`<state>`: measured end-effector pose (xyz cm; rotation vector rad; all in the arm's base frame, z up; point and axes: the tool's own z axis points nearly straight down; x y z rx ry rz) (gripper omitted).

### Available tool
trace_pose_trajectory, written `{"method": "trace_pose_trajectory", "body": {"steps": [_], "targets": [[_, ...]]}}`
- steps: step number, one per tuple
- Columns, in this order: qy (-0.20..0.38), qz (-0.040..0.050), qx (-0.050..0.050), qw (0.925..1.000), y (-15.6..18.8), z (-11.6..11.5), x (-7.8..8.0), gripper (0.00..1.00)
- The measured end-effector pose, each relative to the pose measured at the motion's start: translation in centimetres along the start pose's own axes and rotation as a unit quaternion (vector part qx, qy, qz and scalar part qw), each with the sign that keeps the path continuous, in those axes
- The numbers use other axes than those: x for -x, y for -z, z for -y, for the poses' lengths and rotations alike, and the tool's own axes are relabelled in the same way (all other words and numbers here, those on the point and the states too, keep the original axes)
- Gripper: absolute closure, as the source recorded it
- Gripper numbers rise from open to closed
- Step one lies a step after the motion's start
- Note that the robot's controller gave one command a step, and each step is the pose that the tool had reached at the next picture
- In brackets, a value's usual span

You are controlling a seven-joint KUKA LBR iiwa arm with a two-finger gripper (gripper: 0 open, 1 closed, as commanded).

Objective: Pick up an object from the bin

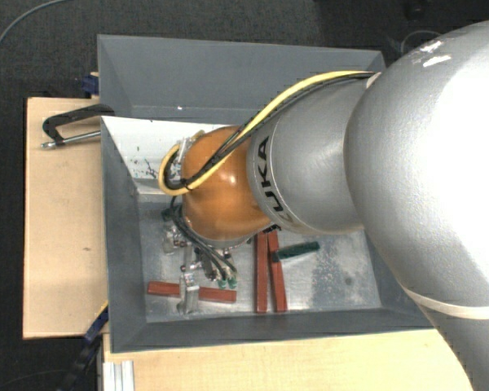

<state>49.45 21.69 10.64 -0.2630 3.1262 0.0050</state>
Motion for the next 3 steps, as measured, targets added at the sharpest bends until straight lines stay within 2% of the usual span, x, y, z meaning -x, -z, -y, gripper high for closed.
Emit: {"method": "trace_pose_trajectory", "body": {"steps": [1, 2, 3], "targets": [[-0.001, -0.0023, -0.001, 1.0, -3.6, 2.6, 1.0, 0.0], [-0.001, -0.0019, 0.0, 1.0, -3.6, 2.6, 1.0, 1.0], [0.067, 0.0048, 0.0, 0.9978, 10.7, 4.1, 1.5, 1.0]]}}
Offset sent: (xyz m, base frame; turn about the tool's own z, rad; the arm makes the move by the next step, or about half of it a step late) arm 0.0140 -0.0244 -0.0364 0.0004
